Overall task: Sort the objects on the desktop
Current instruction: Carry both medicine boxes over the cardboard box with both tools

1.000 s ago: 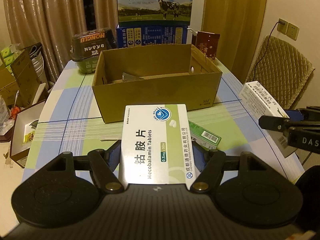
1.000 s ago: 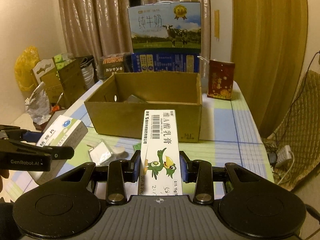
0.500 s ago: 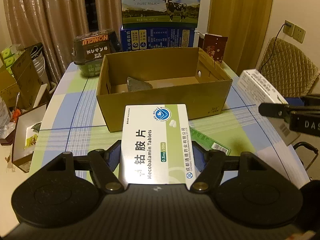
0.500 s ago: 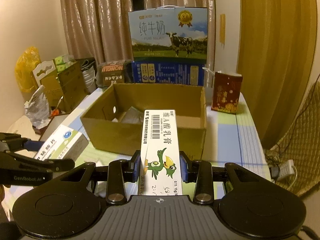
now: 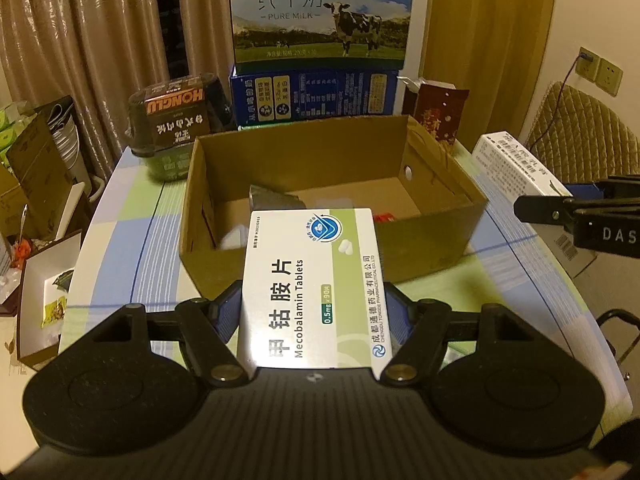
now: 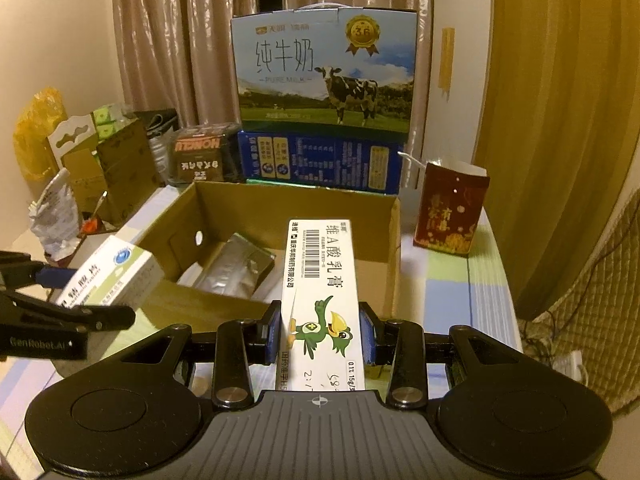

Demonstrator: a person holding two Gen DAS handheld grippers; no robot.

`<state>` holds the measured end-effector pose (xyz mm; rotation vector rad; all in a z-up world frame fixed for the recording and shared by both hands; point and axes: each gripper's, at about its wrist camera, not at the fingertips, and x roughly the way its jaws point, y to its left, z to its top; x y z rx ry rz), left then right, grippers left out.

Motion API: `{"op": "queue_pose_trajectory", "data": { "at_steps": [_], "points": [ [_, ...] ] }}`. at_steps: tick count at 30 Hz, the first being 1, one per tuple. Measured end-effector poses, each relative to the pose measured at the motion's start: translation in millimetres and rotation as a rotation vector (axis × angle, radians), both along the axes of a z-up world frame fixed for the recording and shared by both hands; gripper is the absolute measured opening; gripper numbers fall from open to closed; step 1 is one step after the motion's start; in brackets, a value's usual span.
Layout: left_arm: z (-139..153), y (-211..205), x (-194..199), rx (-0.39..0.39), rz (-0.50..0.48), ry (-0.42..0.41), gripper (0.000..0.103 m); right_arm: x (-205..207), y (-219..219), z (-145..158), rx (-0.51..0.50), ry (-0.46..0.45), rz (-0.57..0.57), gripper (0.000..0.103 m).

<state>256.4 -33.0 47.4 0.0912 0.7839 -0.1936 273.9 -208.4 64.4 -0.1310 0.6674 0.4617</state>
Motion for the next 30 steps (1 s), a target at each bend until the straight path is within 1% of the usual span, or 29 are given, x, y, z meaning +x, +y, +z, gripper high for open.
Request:
{"op": "queue_pose_trajectory", "data": {
  "at_steps": [8, 13, 15, 18, 24, 30],
  "points": [
    [3, 9, 52, -0.018, 0.017, 0.007, 0.067, 38, 22, -6, 0.009, 0.022, 0.020, 0.035],
    [2, 13, 80, -0.008, 0.025, 0.010, 0.067, 63, 34, -9, 0.016, 0.036, 0.022, 0.035],
    [0, 16, 91, -0.018, 0.030, 0.015, 0.067, 71, 36, -10, 0.021, 0.045, 0.018, 0.035],
    [-2, 18, 104, -0.021, 0.032, 0.015, 0.067, 83, 38, -14, 0.035, 0.070, 0.015, 0.035],
    [-7, 14, 129, -0.024, 0.026, 0.018, 0.067, 102, 44, -24, 0.032, 0.082, 0.006, 0.035],
    [-12, 5, 145, -0.023, 0.006, 0.016, 0.067, 115, 46, -31, 0.027, 0.086, 0.000, 0.035]
  ]
}}
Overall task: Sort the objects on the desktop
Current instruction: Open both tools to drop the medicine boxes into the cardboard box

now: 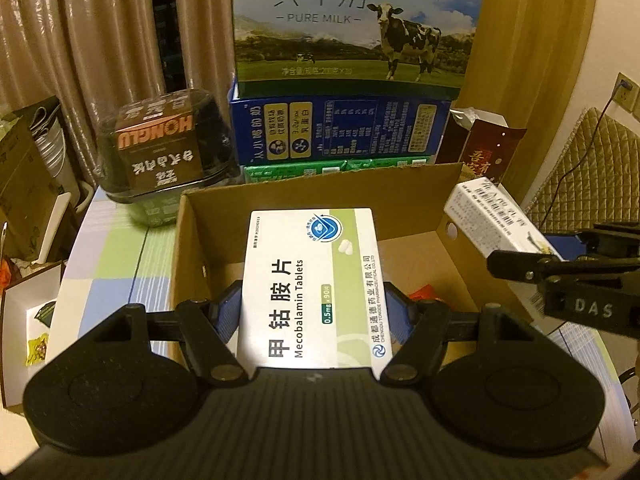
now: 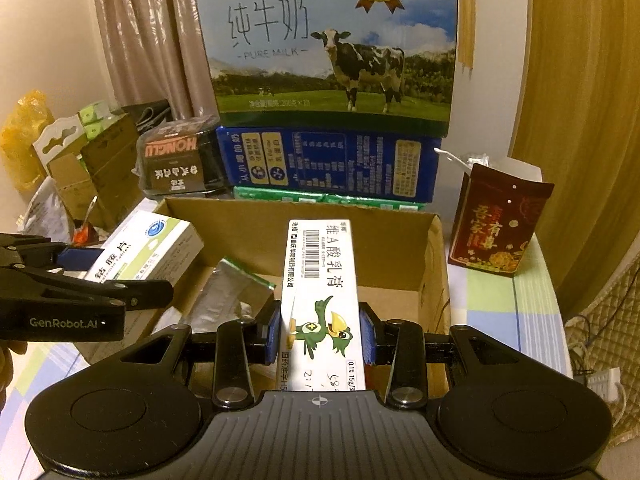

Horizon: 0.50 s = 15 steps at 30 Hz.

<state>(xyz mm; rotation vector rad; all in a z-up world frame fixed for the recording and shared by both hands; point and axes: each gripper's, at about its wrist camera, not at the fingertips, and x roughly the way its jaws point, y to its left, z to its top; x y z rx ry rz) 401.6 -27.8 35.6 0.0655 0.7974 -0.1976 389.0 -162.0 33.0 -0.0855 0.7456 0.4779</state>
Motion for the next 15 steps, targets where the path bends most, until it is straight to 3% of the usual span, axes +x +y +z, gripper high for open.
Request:
{"op": "queue_pose_trajectory", "data": {
  "at_steps": [15],
  "points": [
    [-17, -1, 29, -0.026, 0.024, -0.004, 0.071, 15, 2, -16, -0.009, 0.016, -0.015, 0.035]
  ]
}}
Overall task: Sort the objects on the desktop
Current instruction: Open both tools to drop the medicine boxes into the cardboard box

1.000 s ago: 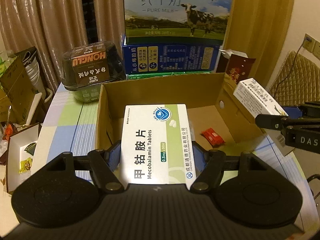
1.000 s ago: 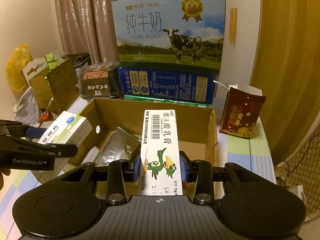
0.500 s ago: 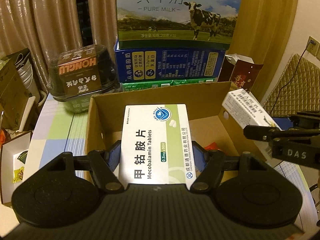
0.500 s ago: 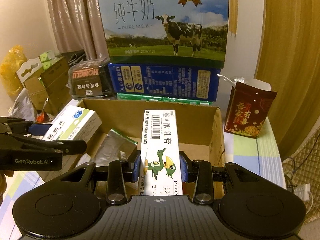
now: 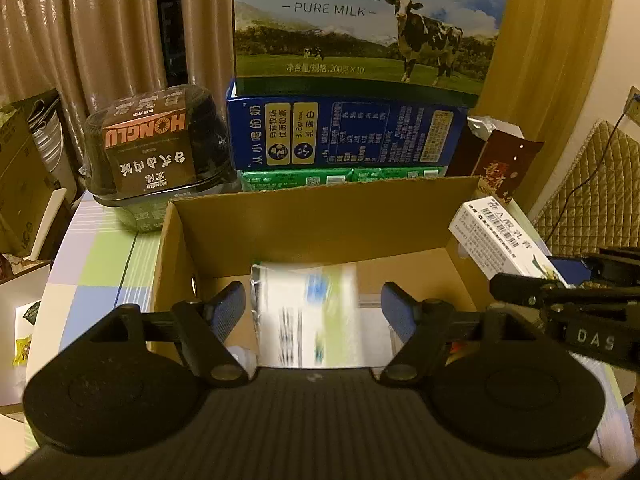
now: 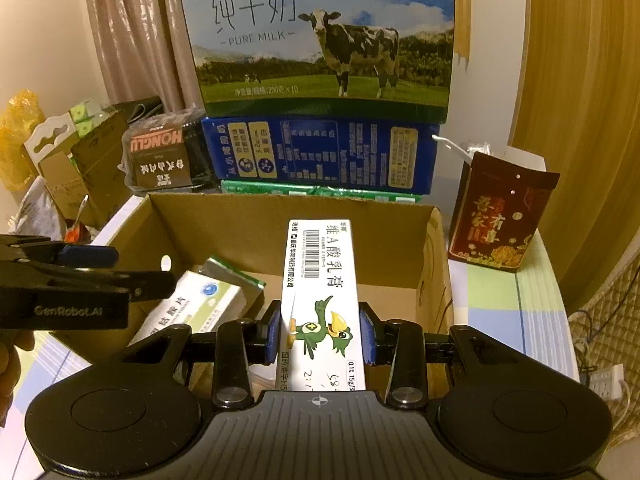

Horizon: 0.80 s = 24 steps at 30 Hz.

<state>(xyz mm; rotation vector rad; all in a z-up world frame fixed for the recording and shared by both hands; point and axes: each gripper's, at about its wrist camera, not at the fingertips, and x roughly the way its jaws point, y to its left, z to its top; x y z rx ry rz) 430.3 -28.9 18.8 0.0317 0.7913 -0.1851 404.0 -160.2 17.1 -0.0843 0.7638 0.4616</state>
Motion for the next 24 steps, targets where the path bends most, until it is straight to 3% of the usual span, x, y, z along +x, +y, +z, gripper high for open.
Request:
{"op": "queue_pose_trajectory", "data": {
  "at_steps": [11, 14, 24],
  "points": [
    [-10, 12, -8, -0.005, 0.013, 0.014, 0.071, 2, 6, -4, 0.021, -0.012, 0.004, 0.036],
    [-10, 13, -9, -0.005, 0.015, 0.013, 0.071, 2, 6, -3, 0.028, -0.026, 0.016, 0.063],
    [-8, 18, -22, 0.000, 0.013, 0.014, 0.072, -11, -12, 3, 0.033, -0.029, -0.020, 0.064]
  ]
}}
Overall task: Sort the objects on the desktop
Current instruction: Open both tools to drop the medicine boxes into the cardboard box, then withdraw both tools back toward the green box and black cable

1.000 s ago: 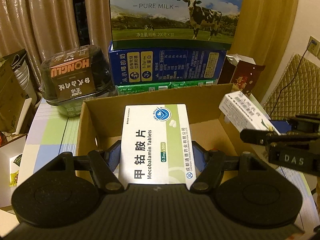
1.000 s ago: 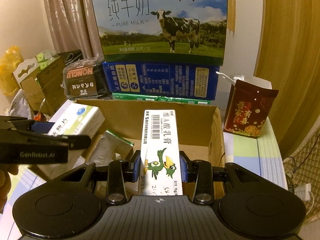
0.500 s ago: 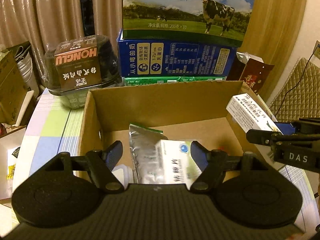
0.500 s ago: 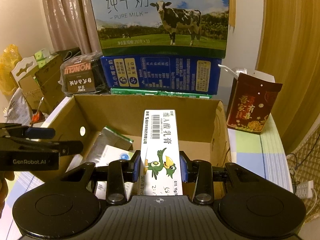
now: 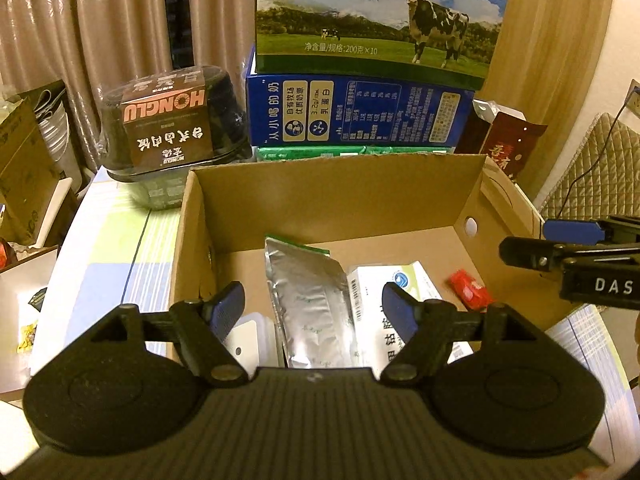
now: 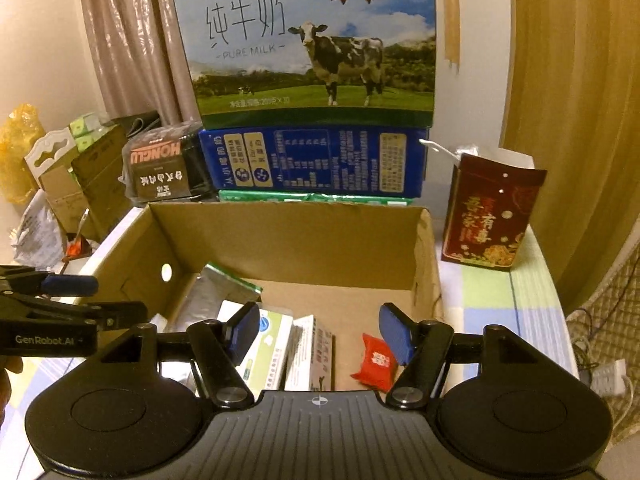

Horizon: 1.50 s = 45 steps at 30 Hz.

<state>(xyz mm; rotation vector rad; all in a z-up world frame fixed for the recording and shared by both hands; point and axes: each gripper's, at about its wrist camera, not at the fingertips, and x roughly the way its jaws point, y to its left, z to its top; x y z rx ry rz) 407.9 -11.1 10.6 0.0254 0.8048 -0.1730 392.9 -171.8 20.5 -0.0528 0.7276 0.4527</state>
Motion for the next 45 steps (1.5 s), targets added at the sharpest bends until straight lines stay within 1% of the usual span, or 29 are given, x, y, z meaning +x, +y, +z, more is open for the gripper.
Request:
{"op": "queue_pose_trajectory", "data": {
  "at_steps": [7, 13, 17, 21, 27, 33, 36, 40, 45],
  "points": [
    [6, 0, -16, -0.005, 0.002, -0.003, 0.075, -21, -6, 8, 0.005, 0.002, 0.005, 0.066],
    [17, -1, -37, -0.002, -0.002, -0.014, 0.078, -47, -12, 21, 0.021, -0.005, 0.005, 0.071],
    [26, -1, -56, -0.015, 0.002, -0.019, 0.085, -70, -15, 29, 0.026, -0.012, 0.002, 0.079],
    [35, 0, -77, -0.021, 0.014, -0.024, 0.088, -92, -20, 39, 0.035, -0.021, 0.000, 0.085],
    [49, -3, -113, -0.015, 0.013, -0.039, 0.094, -128, -26, 48, 0.040, -0.028, 0.030, 0.095],
    [59, -9, -151, 0.012, 0.013, -0.050, 0.098, -160, -39, 61, 0.090, -0.034, 0.020, 0.098],
    [62, -11, -169, 0.011, 0.009, -0.057, 0.099, -176, -46, 66, 0.099, -0.044, 0.013, 0.101],
    [67, -14, -193, 0.013, 0.010, -0.065, 0.100, -197, -54, 69, 0.117, -0.036, 0.018, 0.101],
    [71, -16, -219, -0.004, 0.015, -0.076, 0.101, -223, -64, 67, 0.102, -0.042, 0.014, 0.101]
  ]
}}
